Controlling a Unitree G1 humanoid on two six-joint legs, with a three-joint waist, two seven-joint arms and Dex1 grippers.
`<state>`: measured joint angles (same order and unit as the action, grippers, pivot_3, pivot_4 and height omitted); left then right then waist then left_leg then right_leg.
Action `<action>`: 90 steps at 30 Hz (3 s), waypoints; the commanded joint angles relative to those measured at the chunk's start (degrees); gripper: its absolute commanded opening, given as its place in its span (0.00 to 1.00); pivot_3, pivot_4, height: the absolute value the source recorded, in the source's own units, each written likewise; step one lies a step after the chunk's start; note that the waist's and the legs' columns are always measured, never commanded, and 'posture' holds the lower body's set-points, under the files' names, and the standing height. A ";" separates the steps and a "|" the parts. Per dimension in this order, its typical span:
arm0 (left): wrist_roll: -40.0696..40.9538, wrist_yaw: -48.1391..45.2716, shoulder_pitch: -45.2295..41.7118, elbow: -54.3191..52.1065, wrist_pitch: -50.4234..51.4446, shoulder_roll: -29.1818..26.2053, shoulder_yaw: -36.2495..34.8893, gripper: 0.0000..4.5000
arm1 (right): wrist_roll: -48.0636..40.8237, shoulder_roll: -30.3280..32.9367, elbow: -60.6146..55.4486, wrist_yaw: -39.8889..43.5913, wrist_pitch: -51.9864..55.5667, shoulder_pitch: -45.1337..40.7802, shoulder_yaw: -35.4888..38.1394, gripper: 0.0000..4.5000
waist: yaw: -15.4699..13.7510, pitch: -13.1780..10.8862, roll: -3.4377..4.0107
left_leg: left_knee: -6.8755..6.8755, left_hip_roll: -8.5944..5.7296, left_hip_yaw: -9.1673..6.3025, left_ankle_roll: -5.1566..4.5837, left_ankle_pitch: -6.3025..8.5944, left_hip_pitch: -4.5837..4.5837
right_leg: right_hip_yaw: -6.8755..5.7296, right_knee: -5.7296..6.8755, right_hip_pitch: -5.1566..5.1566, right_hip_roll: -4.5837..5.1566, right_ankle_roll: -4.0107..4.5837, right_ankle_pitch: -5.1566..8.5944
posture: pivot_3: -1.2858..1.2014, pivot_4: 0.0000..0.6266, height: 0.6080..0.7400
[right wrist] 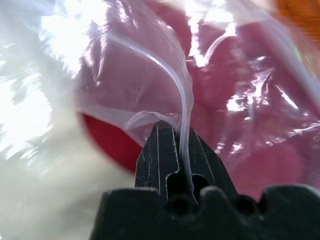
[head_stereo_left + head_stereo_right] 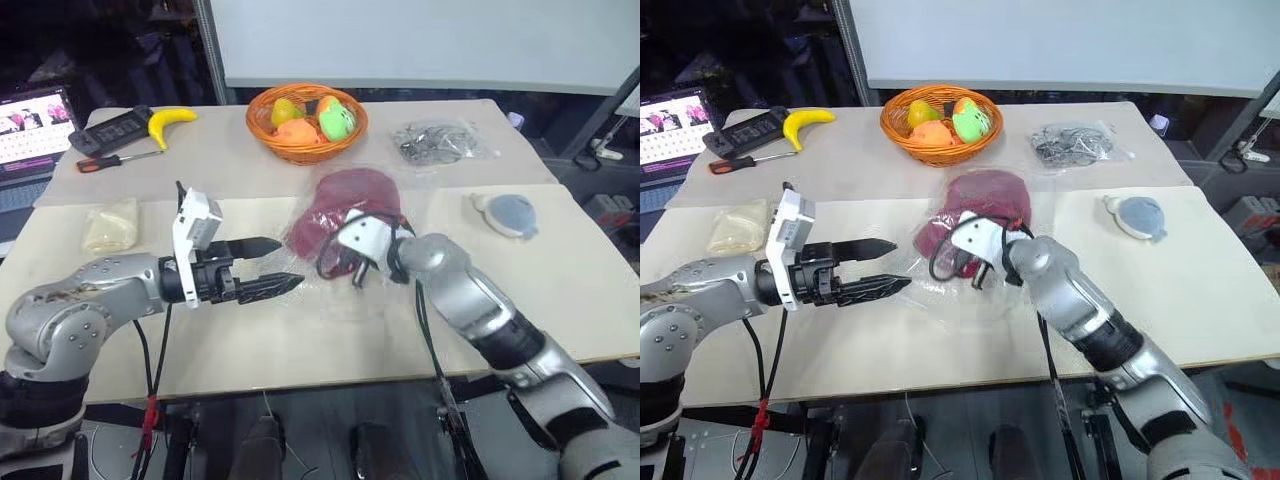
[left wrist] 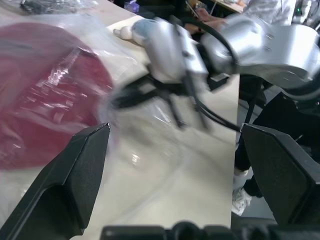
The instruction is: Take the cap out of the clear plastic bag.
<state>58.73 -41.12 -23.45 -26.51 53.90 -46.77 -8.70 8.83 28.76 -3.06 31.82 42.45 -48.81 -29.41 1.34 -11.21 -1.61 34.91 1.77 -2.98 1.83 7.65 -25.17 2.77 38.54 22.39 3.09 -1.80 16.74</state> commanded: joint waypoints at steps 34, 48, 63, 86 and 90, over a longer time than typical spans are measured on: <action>17.90 61.36 -2.07 19.08 4.75 41.92 -8.20 1.00 | 0.08 -8.26 -2.69 -1.80 -0.82 -6.90 13.26 0.00 | -0.49 0.05 -0.08 | 0.17 -0.12 -0.07 0.01 -0.01 0.02 | 0.00 0.23 -0.02 0.06 -0.01 -0.01 | 0.52 0.24 1.00; 8.01 53.55 -19.53 47.45 -11.29 51.18 -12.15 1.00 | -1.51 -9.29 -6.96 1.04 -0.65 -6.10 12.41 0.00 | -0.47 0.05 -0.09 | 0.09 -0.17 -0.10 0.04 -0.02 0.00 | -0.08 0.06 -0.07 0.08 -0.02 -0.01 | 0.52 0.24 1.00; 12.23 57.34 -17.64 41.88 -5.32 52.90 -15.66 0.13 | 0.41 -7.36 -6.67 1.65 -2.50 -2.73 9.08 0.00 | -0.32 0.05 -0.09 | 0.00 -0.17 -0.10 0.05 -0.03 0.00 | -0.07 0.01 -0.06 0.10 -0.02 -0.01 | 0.52 0.24 1.00; 54.27 75.94 7.10 14.72 1.06 36.08 -7.77 0.13 | 2.20 -6.62 -7.24 2.92 -4.76 0.04 7.30 0.00 | -1.03 0.06 -0.10 | 0.04 -0.16 -0.17 0.11 -0.07 0.02 | -0.12 0.02 -0.11 0.11 -0.02 -0.01 | 0.52 0.24 1.00; 52.80 75.98 6.13 17.34 -2.14 36.05 -4.27 0.13 | 2.29 -6.59 -7.09 3.00 -4.98 -0.09 7.37 0.00 | -1.13 0.06 -0.10 | 0.06 -0.17 -0.17 0.12 -0.07 0.02 | -0.12 0.02 -0.13 0.11 -0.02 -0.02 | 0.52 0.24 1.00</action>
<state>111.69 35.36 -17.05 -10.14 53.37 -11.02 -14.74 10.59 22.07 -8.98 34.81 39.10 -47.97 -22.81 0.21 -11.14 -1.72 34.97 1.60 -3.15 1.96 7.58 -25.15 2.64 38.56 22.26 3.20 -1.82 16.72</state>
